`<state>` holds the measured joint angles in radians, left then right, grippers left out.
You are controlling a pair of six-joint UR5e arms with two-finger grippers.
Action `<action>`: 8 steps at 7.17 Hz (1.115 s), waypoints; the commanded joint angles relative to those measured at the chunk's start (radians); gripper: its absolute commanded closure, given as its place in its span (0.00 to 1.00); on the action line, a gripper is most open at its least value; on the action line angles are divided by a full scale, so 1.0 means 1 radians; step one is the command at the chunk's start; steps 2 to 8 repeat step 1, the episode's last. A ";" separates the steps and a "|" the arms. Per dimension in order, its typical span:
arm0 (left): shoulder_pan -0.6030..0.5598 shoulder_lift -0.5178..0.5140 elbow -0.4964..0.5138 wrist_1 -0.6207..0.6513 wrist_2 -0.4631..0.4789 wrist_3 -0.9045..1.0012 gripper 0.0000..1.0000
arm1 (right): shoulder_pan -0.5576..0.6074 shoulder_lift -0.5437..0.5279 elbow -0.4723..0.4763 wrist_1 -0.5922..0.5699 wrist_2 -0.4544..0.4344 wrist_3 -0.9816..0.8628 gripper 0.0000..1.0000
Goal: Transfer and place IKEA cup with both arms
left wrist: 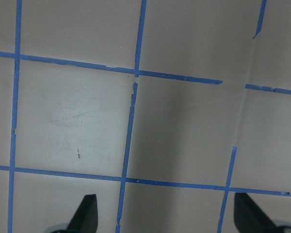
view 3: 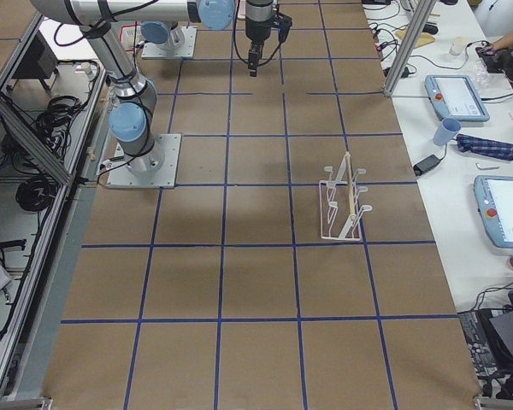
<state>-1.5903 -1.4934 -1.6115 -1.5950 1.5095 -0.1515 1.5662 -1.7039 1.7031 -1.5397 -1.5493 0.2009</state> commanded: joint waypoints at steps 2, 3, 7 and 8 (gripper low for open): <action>0.004 -0.010 -0.004 0.062 0.052 0.004 0.00 | 0.000 -0.002 0.001 0.000 0.000 0.000 0.00; 0.004 -0.010 -0.004 0.062 0.052 0.004 0.00 | 0.000 -0.002 0.001 0.000 0.000 0.000 0.00; 0.004 -0.010 -0.004 0.062 0.052 0.004 0.00 | 0.000 -0.002 0.001 0.000 0.000 0.000 0.00; 0.004 -0.010 -0.004 0.062 0.052 0.004 0.00 | 0.000 -0.002 0.001 0.000 0.000 0.000 0.00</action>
